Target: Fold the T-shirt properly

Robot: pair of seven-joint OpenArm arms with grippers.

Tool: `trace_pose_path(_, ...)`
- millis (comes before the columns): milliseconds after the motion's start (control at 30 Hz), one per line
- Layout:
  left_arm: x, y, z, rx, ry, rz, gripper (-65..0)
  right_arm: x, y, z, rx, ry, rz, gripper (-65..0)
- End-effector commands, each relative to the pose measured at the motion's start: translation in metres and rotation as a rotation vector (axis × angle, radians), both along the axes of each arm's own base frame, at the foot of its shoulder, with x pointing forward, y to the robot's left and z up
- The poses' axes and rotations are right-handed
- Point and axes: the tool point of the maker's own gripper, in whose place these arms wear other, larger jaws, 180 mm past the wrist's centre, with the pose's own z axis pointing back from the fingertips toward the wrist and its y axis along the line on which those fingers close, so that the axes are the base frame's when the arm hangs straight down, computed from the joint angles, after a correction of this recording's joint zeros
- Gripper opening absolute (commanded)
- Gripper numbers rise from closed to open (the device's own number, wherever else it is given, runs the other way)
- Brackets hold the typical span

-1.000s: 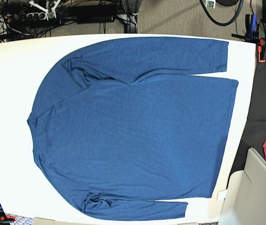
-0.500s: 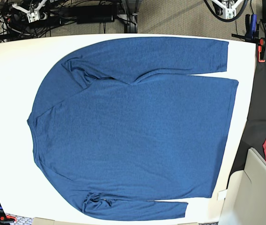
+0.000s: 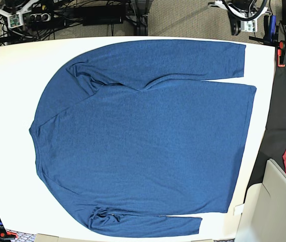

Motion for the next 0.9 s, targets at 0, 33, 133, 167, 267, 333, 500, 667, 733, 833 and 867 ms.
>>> trace_pose_path(0,0.003,-0.005,0.007,-0.008,-0.024,-0.011,-64.9,0.008,0.002,0.013,-0.006,-0.042,0.014,-60.7)
trace_pose_path(33,0.003,-0.010,0.006,-0.021,-0.023,-0.019,-64.9,0.008,0.001,0.016,-0.008,-0.045,0.003,-60.7)
trace_pose_path(133,0.014,-0.023,0.005,-0.051,-0.043,-0.037,-64.9,0.009,0.002,0.019,-0.005,-0.059,-0.025,-60.7)
trace_pose_path(167,0.014,-0.024,0.003,-0.052,-0.032,-0.037,-64.9,0.009,0.002,0.019,-0.004,-0.060,-0.028,-60.7)
trace_pose_path(267,0.022,-0.026,-0.002,-0.056,-0.003,-0.036,-64.9,0.014,0.006,0.020,0.005,-0.074,-0.021,-60.7)
trace_pose_path(333,0.028,-0.025,-0.004,-0.055,0.010,-0.034,-64.9,0.021,0.006,0.022,0.006,-0.097,-0.021,-60.7)
trace_pose_path(500,0.046,-0.026,0.003,-0.053,-0.002,-0.035,-64.9,0.041,0.006,0.028,0.010,-0.154,-0.024,-60.7)
trace_pose_path(667,0.058,-0.024,0.003,-0.048,0.004,-0.030,-64.9,0.062,0.008,0.036,0.013,-0.218,-0.019,-60.7)
trace_pose_path(733,0.059,-0.023,0.001,-0.047,0.019,-0.027,-64.9,0.071,0.008,0.040,0.014,-0.246,-0.018,-60.7)
trace_pose_path(833,0.062,-0.024,0.001,-0.053,0.022,-0.019,-64.8,0.083,0.008,0.046,0.011,-0.282,-0.013,-60.7)
trace_pose_path(867,0.064,-0.026,0.001,-0.064,0.015,-0.007,-64.8,0.087,0.008,0.048,0.011,-0.295,-0.013,-60.7)
